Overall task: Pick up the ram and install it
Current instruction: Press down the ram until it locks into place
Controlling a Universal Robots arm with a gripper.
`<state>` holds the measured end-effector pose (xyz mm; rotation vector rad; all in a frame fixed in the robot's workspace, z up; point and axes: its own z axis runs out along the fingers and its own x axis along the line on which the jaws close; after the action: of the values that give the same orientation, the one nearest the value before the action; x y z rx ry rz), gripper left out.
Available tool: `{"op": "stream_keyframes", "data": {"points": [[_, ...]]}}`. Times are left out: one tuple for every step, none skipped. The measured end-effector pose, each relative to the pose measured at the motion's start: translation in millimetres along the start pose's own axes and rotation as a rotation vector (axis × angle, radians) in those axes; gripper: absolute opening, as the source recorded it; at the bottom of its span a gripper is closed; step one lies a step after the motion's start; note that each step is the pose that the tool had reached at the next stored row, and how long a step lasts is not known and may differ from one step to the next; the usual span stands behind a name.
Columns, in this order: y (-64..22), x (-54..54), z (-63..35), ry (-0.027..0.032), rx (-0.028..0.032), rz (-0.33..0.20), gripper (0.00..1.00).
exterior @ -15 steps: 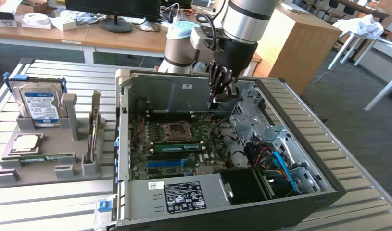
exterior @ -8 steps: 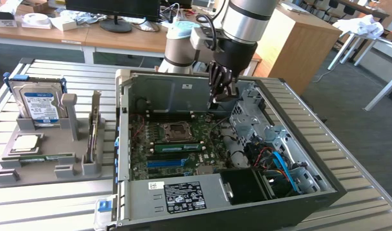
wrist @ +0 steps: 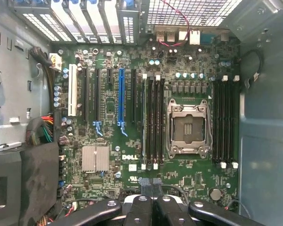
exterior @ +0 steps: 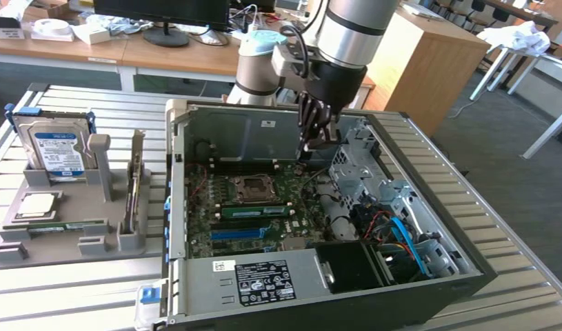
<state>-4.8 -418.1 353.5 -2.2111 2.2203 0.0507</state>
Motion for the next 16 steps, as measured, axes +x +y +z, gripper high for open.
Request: {"op": "stream_keyframes", "data": {"points": [[0.0,0.0,0.6,0.0001,0.0000,0.000,0.10],[0.0,0.0,1.1,0.0001,0.0000,0.000,0.10],[0.0,0.1,1.6,0.0000,0.0000,0.000,0.10],[0.0,0.1,2.1,0.0000,0.0000,0.000,0.10],[0.0,0.1,2.5,0.0000,0.0000,0.000,0.10],[0.0,0.1,2.9,0.0001,0.0000,0.000,0.10],[0.0,0.1,3.4,0.0000,0.0000,0.000,0.10],[-0.1,0.1,3.9,0.0000,0.0000,0.000,0.10],[-0.1,0.2,4.6,0.0000,0.0001,0.000,0.10],[-0.1,0.2,5.1,0.0000,0.0000,0.000,0.10],[-0.1,0.2,5.7,0.0000,0.0000,0.000,0.10],[-0.1,0.2,6.2,0.0001,0.0000,0.000,0.10],[-0.1,0.2,6.8,0.0000,0.0000,0.000,0.10],[-0.1,0.2,7.5,0.0000,0.0000,0.000,0.10],[-0.1,0.3,8.2,-0.0001,0.0000,0.000,0.10],[-0.1,0.3,8.9,0.0000,0.0000,0.000,0.10]]}}
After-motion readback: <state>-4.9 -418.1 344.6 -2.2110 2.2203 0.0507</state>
